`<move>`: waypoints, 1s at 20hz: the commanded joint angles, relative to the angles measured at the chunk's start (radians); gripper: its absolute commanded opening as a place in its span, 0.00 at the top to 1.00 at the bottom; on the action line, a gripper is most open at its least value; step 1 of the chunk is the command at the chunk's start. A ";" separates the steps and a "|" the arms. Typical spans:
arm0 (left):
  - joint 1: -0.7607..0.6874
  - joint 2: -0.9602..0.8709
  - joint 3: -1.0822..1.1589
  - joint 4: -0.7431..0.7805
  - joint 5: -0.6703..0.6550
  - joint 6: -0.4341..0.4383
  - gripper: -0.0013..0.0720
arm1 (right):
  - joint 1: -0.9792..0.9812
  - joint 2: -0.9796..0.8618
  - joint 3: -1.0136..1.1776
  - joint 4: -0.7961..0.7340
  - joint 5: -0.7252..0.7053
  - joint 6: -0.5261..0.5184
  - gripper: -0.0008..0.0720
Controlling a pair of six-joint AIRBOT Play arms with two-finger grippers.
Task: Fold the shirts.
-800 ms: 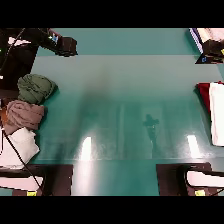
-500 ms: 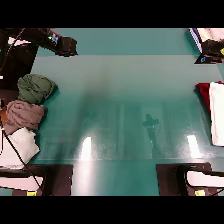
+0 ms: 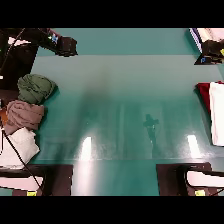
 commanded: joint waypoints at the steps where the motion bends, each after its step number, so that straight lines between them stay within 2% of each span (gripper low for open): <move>1: 0.000 0.000 0.000 -0.004 0.000 -0.007 0.95 | 0.001 0.001 0.000 0.000 0.002 0.000 0.96; 3: 0.001 0.000 0.000 0.031 0.002 0.002 0.95 | 0.001 0.001 0.000 0.000 0.002 0.000 0.96; 4: 0.002 0.000 0.000 0.114 -0.011 0.001 0.70 | 0.001 0.001 0.000 0.000 0.002 0.000 0.96; 5: 0.002 -0.002 0.000 0.240 -0.037 -0.010 0.24 | 0.001 0.001 0.000 0.000 0.002 0.000 0.96; 6: 0.004 -0.008 0.000 0.388 -0.068 -0.035 0.14 | 0.001 0.001 0.000 0.001 0.002 0.000 0.96; 8: 0.043 -0.010 -0.040 0.529 -0.071 -0.052 0.14 | 0.002 0.001 0.000 0.003 0.003 0.000 0.96; 11: 0.169 -0.010 -0.195 0.528 0.025 -0.105 0.13 | 0.002 0.001 0.000 0.003 0.003 0.000 0.96; 14: 0.280 -0.010 -0.383 0.523 0.137 -0.116 0.13 | 0.002 0.001 0.000 0.003 0.003 0.000 0.96; 20: 0.373 -0.010 -0.621 0.517 0.360 -0.175 0.13 | 0.002 0.001 0.000 0.003 0.000 0.001 0.96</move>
